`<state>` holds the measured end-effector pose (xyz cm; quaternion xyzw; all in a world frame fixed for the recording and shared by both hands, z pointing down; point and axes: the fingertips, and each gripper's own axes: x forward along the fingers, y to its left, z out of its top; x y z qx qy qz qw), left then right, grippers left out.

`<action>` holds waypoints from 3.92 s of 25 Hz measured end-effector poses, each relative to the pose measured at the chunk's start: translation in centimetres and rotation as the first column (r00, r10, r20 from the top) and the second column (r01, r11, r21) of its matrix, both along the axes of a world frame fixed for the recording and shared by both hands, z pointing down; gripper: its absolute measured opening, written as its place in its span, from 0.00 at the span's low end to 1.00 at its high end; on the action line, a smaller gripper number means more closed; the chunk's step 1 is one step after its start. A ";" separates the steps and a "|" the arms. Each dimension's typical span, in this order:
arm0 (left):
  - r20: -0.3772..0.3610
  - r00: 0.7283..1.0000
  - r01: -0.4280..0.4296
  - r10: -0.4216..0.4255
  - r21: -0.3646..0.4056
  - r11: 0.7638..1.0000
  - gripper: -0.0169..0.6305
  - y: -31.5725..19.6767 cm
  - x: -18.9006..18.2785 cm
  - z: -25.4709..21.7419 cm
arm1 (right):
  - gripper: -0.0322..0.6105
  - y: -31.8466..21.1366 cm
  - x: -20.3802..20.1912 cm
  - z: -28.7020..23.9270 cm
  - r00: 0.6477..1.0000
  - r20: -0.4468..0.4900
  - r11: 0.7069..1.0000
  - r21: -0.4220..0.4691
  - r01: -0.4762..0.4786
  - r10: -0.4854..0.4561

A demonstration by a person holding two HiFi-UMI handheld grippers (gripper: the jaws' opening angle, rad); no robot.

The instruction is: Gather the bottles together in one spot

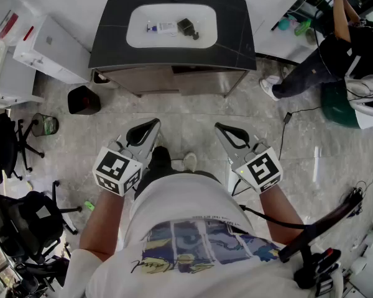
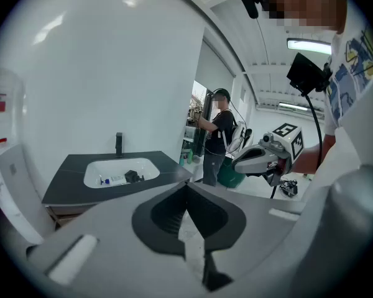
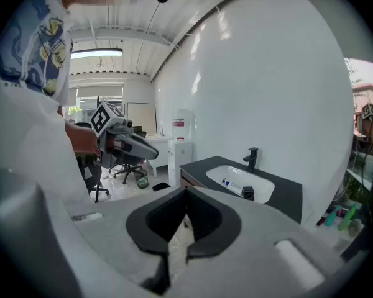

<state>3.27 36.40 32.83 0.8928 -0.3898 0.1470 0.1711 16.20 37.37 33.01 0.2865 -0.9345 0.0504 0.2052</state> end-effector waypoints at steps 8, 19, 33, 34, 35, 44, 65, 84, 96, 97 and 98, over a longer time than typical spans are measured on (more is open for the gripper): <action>-0.033 0.999 0.002 -0.003 -0.033 0.999 0.03 -0.6 -2.3 0.2 | 0.05 -0.9 -2.4 0.1 1.000 -0.014 1.000 -0.010 0.009 -0.009; -0.045 0.999 -0.016 0.014 -0.041 0.999 0.03 -4.9 -6.7 0.9 | 0.11 -5.7 -5.8 0.4 0.997 0.025 0.997 -0.030 -0.074 0.075; -0.080 0.985 -0.153 0.151 -0.024 0.988 0.05 -9.8 -12.1 0.7 | 0.12 -11.5 -13.7 1.4 0.995 -0.049 0.996 -0.032 -0.085 0.083; -0.079 0.985 -0.158 0.155 -0.023 0.987 0.05 -10.2 -12.6 0.8 | 0.12 -11.9 -14.2 1.4 0.995 -0.055 0.996 -0.026 -0.088 0.086; -0.077 0.984 -0.160 0.158 -0.023 0.987 0.05 -10.5 -13.0 1.0 | 0.12 -12.3 -14.7 1.5 0.994 -0.059 0.996 -0.023 -0.089 0.088; -0.109 0.984 -0.141 0.138 -0.028 0.990 0.06 -13.0 -15.0 1.1 | 0.12 -15.8 -17.6 1.5 0.995 -0.099 1.000 -0.020 -0.017 0.015; -0.130 0.986 0.096 -0.108 -0.090 0.991 0.05 -28.4 -13.1 0.7 | 0.20 -38.9 -19.9 12.2 0.869 -0.335 0.930 -0.090 0.357 -0.365; -0.112 0.949 0.275 -0.295 -0.164 0.947 0.05 -31.5 -13.9 2.4 | 0.24 -47.1 -24.4 28.2 0.685 -0.509 0.852 -0.254 0.458 -0.521; -0.111 0.908 0.374 -0.405 -0.223 0.900 0.04 -31.9 -15.2 3.9 | 0.26 -49.8 -25.6 34.9 0.526 -0.628 0.806 -0.315 0.502 -0.573; -0.111 0.907 0.376 -0.407 -0.227 0.898 0.04 -32.0 -15.2 4.0 | 0.26 -49.9 -25.6 35.2 0.516 -0.636 0.804 -0.318 0.503 -0.574; -0.112 0.904 0.381 -0.413 -0.231 0.895 0.04 -32.0 -15.3 4.1 | 0.27 -50.0 -25.6 35.6 0.507 -0.643 0.803 -0.320 0.503 -0.574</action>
